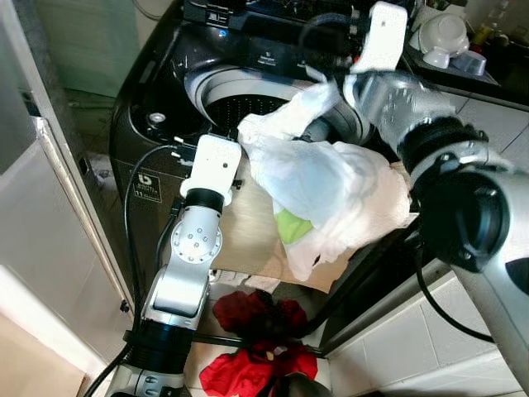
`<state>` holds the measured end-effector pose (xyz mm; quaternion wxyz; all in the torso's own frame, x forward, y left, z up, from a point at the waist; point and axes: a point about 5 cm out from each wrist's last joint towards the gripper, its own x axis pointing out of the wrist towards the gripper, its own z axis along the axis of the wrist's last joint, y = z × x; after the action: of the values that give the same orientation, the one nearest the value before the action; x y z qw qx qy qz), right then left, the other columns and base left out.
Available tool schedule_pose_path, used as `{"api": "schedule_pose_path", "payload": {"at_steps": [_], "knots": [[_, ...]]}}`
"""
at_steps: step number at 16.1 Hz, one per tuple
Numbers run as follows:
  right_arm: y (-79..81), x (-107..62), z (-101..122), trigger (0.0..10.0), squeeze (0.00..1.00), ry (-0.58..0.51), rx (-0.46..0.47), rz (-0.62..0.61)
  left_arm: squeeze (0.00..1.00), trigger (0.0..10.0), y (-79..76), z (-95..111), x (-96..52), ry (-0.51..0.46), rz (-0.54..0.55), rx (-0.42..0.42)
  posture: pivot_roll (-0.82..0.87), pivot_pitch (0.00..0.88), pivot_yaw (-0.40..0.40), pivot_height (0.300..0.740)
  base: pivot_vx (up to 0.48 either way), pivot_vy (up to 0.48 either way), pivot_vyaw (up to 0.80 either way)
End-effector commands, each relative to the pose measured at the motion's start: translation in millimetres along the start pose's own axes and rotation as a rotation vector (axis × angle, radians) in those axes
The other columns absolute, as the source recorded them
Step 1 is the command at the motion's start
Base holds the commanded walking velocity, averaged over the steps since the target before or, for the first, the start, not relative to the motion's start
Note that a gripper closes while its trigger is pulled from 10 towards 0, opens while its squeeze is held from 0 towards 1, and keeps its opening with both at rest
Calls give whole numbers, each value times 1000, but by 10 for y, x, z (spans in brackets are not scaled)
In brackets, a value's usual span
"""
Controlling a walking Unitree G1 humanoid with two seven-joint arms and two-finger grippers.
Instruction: Clothes washing
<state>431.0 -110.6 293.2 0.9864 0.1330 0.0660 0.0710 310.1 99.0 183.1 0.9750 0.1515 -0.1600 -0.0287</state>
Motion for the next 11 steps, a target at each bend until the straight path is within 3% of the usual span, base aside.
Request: {"api": "schedule_pose_path", "payload": {"at_steps": [1,3,5,6,7,8,9,10,11], "knots": [[27,-29,225,10000,1000,-66,51,10,0,10000,-81,-7,11,19,-36,-5,151,0,-156,740,0,0,0],[28,-47,330,10000,1000,-93,186,-3,0,10000,-98,-22,14,29,-45,-11,143,0,-154,740,0,0,0],[-86,-94,524,10000,1000,-175,459,-36,0,10000,-109,-42,25,44,-45,-26,138,0,-153,740,0,0,0],[-132,-108,563,10000,1000,-191,549,-47,0,10000,-113,-49,32,50,-45,-30,135,0,-152,740,0,0,0],[-131,-121,616,10000,1000,-211,580,-40,0,10000,-117,-62,38,60,-45,-36,130,0,-150,740,0,0,0],[-124,-121,622,10000,1000,-213,541,-45,0,10000,-118,-64,38,61,-46,-37,130,0,-150,740,0,0,0],[-69,-126,661,10000,1000,-240,135,-87,0,10000,-124,-57,40,58,-47,-26,133,0,-160,740,0,0,0],[-5,-136,715,10000,0,-281,-192,-107,0,10000,-125,-50,39,52,-43,-12,137,0,-168,740,0,0,0],[23,-155,771,10000,0,-346,-418,-138,0,10000,-117,-51,33,51,-36,13,144,0,-178,740,0,0,0]]}}
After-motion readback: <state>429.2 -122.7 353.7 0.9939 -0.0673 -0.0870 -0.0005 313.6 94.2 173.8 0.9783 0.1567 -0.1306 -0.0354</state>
